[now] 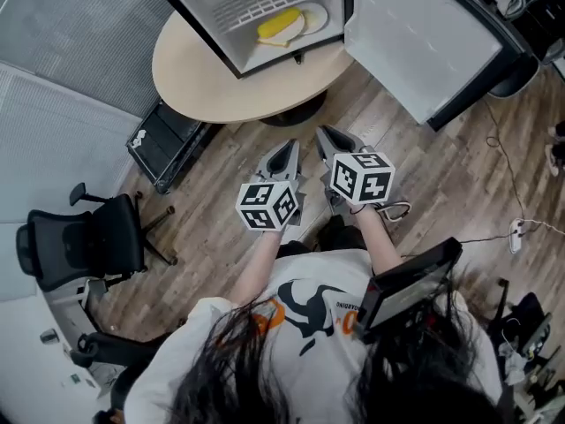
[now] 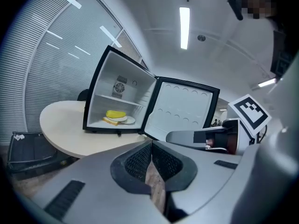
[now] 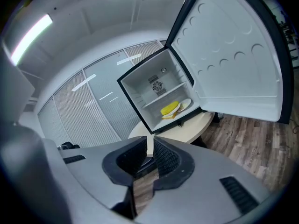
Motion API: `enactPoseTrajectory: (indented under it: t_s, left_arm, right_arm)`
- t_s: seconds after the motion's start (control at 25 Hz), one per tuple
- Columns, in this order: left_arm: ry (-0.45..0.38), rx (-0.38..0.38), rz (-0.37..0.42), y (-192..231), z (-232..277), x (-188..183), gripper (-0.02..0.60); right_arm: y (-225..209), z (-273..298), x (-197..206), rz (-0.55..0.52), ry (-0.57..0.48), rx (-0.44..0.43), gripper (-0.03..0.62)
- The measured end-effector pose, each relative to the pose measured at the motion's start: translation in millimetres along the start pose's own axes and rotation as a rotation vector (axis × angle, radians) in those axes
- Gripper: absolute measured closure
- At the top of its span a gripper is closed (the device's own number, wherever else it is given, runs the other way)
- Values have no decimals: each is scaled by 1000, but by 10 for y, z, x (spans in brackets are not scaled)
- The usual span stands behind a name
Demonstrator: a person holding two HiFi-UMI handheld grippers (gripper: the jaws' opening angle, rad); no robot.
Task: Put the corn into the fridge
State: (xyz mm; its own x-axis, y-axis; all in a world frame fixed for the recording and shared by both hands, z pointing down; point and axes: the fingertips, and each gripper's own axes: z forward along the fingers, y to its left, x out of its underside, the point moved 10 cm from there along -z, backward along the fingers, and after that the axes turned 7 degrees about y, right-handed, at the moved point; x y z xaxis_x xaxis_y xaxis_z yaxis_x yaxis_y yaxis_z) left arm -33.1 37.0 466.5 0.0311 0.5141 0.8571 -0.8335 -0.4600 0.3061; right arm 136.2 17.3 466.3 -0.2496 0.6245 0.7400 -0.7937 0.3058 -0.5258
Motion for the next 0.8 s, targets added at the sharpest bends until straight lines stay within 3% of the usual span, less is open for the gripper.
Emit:
enactPoseTrajectory:
  t_s: [0.8]
  left_arm:
    - [-17, 15, -34, 503, -1043, 257, 569]
  right_arm:
    - [970, -16, 601, 0, 20, 12, 545]
